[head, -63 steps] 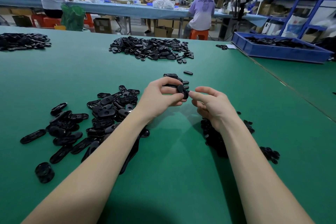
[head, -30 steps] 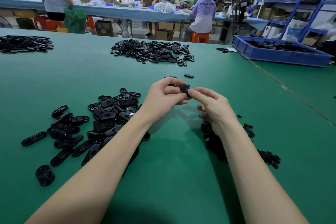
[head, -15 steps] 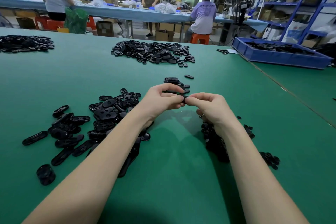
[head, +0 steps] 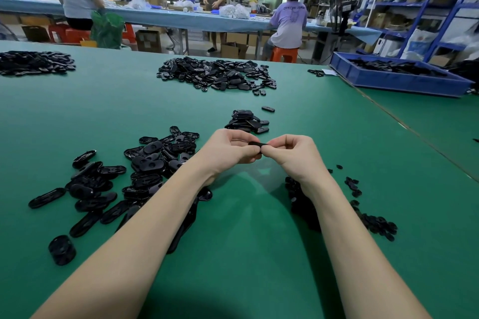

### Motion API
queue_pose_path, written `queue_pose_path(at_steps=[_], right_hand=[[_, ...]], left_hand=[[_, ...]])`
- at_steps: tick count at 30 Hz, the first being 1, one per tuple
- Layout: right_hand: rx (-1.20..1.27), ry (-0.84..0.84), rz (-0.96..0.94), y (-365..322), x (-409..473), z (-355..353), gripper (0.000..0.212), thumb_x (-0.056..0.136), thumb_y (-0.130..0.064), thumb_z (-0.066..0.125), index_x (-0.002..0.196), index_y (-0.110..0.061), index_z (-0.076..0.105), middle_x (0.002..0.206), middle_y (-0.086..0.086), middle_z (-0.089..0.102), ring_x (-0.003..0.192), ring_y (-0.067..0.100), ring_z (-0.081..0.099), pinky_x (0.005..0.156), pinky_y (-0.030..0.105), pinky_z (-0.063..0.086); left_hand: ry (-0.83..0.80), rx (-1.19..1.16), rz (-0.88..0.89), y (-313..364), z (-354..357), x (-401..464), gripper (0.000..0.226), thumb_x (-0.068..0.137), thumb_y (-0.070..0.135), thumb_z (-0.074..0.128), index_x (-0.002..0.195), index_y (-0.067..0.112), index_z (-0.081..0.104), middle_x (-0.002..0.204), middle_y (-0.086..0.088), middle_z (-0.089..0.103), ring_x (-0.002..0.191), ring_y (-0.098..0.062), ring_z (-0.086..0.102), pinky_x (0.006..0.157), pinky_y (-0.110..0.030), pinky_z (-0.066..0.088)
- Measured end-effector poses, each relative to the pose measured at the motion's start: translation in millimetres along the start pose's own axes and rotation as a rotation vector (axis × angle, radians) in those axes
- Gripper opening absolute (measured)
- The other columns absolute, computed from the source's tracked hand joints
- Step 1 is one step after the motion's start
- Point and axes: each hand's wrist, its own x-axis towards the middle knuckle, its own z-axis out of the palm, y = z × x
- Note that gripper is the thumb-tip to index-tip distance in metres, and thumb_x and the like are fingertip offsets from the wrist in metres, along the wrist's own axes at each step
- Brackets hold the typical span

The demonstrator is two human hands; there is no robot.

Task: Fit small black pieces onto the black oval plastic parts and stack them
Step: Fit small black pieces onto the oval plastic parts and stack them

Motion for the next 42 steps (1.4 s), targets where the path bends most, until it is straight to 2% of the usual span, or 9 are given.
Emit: queue_pose_path(at_steps=[5,11,14,17,23,28,32,37,42], right_hand=[[-0.066,0.031,-0.051,1,-1,5,0.016,0.076,-0.024,0.084,0.071,-0.021,0.069,0.049,-0.019,0.060,0.043,-0.005,0.050,0.044,0.008,0.036],[-0.141,0.139,-0.165,-1,-7,20,0.018,0.075,-0.030,0.083,0.072,-0.024,0.066,0.057,-0.013,0.065,0.049,-0.006,0.056,0.049,0.007,0.039],[0.048,0.120,-0.086,-2,-9,27,0.013,0.082,-0.027,0.081,0.081,-0.026,0.068,0.064,-0.010,0.070,0.056,0.002,0.061,0.058,0.023,0.051],[0.187,0.074,-0.015,-2,-12,35,0.006,0.090,-0.027,0.076,0.093,-0.025,0.071,0.069,-0.010,0.074,0.053,0.005,0.064,0.053,0.025,0.050],[0.083,0.150,-0.017,8,-18,55,0.037,0.106,-0.039,0.046,0.082,-0.026,0.072,0.078,-0.012,0.076,0.049,0.012,0.067,0.072,0.037,0.060],[-0.013,0.160,-0.042,15,-16,60,0.030,0.106,-0.033,0.036,0.100,-0.032,0.065,0.084,-0.017,0.076,0.064,0.012,0.071,0.086,0.044,0.057],[-0.029,0.142,-0.048,16,-14,60,0.031,0.105,-0.032,0.042,0.112,-0.026,0.071,0.085,-0.016,0.077,0.088,0.024,0.074,0.090,0.043,0.057],[0.012,0.160,-0.067,20,-13,59,0.022,0.099,-0.031,0.058,0.101,-0.025,0.079,0.080,-0.015,0.077,0.077,0.022,0.074,0.081,0.042,0.060],[0.066,0.171,-0.072,20,-13,59,0.016,0.095,-0.031,0.066,0.090,-0.027,0.081,0.079,-0.012,0.077,0.072,0.021,0.074,0.078,0.044,0.061]], left_hand=[[0.045,0.158,-0.011,1,-1,1,0.010,0.091,0.005,0.072,0.094,0.013,0.070,0.083,-0.009,0.073,0.075,-0.014,0.065,0.078,-0.019,0.055],[0.081,0.254,0.090,-2,-6,5,0.012,0.089,0.006,0.072,0.090,0.019,0.070,0.072,0.000,0.071,0.069,-0.011,0.062,0.074,-0.022,0.047],[0.076,0.353,0.213,-1,-20,7,0.015,0.090,0.009,0.071,0.097,0.022,0.069,0.067,0.009,0.070,0.068,-0.006,0.063,0.070,-0.019,0.049],[0.050,0.515,0.269,0,-35,6,0.019,0.089,0.013,0.073,0.099,0.029,0.069,0.080,0.007,0.075,0.070,-0.008,0.066,0.071,-0.022,0.049],[0.187,0.698,0.289,-7,-51,8,0.015,0.085,0.017,0.078,0.095,0.027,0.073,0.078,0.010,0.075,0.067,0.000,0.066,0.063,-0.005,0.042],[0.299,0.614,0.259,-8,-50,23,0.009,0.085,0.019,0.079,0.094,0.018,0.075,0.077,0.003,0.075,0.061,-0.010,0.071,0.063,-0.018,0.053],[0.364,0.749,0.337,-3,-39,54,0.018,0.086,0.041,0.077,0.094,0.025,0.079,0.085,0.008,0.073,0.063,-0.010,0.062,0.067,-0.027,0.054],[0.422,0.837,0.269,8,-21,105,0.025,0.088,0.050,0.072,0.098,0.029,0.078,0.086,0.010,0.067,0.088,-0.015,0.062,0.076,-0.029,0.049],[0.412,0.915,0.119,7,-20,131,0.018,0.092,0.035,0.067,0.109,0.030,0.071,0.089,0.010,0.067,0.102,-0.018,0.064,0.088,-0.030,0.051]])
